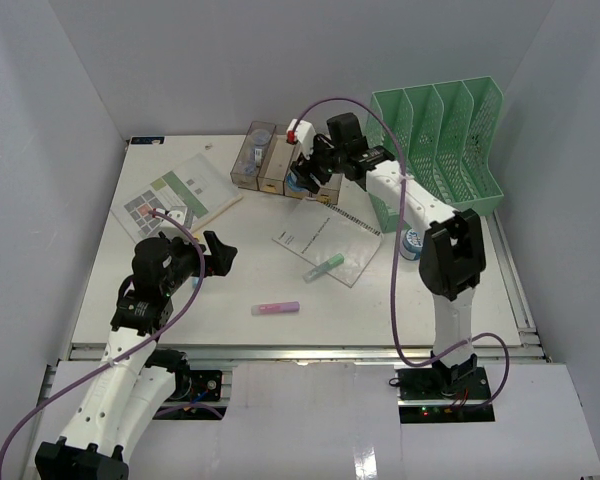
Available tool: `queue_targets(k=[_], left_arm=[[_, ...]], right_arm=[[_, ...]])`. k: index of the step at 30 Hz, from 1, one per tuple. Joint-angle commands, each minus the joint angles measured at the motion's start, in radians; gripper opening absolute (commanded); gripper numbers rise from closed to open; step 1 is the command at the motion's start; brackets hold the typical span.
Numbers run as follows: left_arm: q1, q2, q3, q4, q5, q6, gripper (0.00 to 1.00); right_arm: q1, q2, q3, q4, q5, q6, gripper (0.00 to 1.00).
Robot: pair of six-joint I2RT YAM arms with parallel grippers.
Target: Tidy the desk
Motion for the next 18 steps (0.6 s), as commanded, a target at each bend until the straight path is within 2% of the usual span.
queue_targets(k=[1,8,9,11,15,17,18], left_arm=[[0.003,-0.004,0.015,0.0,-0.01,0.008,0.98],[0.003,0.001,0.015,-0.002,-0.001,0.02,0.98],[0.002,0.002,0.015,0.0,-0.001,0.021,0.98],[0.003,0.012,0.017,0.0,0.009,0.025,0.98],[0.003,0.012,0.017,0.0,0.02,0.027,0.98],[0.002,0.013,0.017,-0.001,0.024,0.027,0.98],[0.002,0.014,0.017,0.0,0.027,0.027,0.98]], right_arm=[[0.009,0.132,0.197,0.242,0.075,0.083,0.08],[0.018,0.393,0.438,0.486,0.226,0.197,0.08],[0.018,0.394,0.44,0.487,0.228,0.198,0.08],[0.02,0.448,0.432,0.635,0.27,0.206,0.08],[0.032,0.503,0.404,0.786,0.329,0.152,0.08],[0.032,0.522,0.395,0.852,0.343,0.126,0.13],[0.032,0.534,0.392,0.886,0.346,0.116,0.2]])
